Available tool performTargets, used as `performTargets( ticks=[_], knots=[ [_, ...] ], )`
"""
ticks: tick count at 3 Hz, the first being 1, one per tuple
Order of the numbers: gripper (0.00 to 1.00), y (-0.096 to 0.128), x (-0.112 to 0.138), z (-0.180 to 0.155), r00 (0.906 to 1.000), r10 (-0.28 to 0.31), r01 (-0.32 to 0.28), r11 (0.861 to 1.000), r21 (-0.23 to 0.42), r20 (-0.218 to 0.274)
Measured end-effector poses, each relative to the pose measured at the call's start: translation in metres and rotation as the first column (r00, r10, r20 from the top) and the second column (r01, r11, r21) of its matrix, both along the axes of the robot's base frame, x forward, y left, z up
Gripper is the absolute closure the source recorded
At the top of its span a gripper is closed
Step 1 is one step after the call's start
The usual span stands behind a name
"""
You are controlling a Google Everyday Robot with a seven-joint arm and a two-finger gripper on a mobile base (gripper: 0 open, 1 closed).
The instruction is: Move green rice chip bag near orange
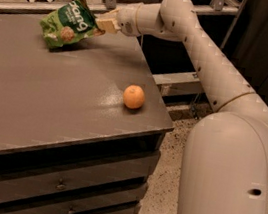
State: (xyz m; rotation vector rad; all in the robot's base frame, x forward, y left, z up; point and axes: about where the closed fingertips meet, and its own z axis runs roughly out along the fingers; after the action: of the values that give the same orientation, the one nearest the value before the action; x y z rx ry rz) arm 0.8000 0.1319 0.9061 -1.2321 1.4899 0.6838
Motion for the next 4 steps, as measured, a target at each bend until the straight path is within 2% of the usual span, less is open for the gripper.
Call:
performTargets(
  ticks=[1,2,3,4],
  knots=[
    [1.00,-0.021,-0.036,0.002,0.9968,0.072,-0.074,0.996,-0.055,-0.035],
    [1.00,-0.044,-0.078,0.005,0.9861,0.147,-0.156,0.980,-0.126,-0.077],
    [1.00,-0.063,-0.111,0.009,0.9735,0.199,-0.217,0.959,-0.183,-0.113],
    [1.00,-0.074,-0.134,0.010,0.9609,0.235,-0.262,0.941,-0.212,-0.147]
  ],
)
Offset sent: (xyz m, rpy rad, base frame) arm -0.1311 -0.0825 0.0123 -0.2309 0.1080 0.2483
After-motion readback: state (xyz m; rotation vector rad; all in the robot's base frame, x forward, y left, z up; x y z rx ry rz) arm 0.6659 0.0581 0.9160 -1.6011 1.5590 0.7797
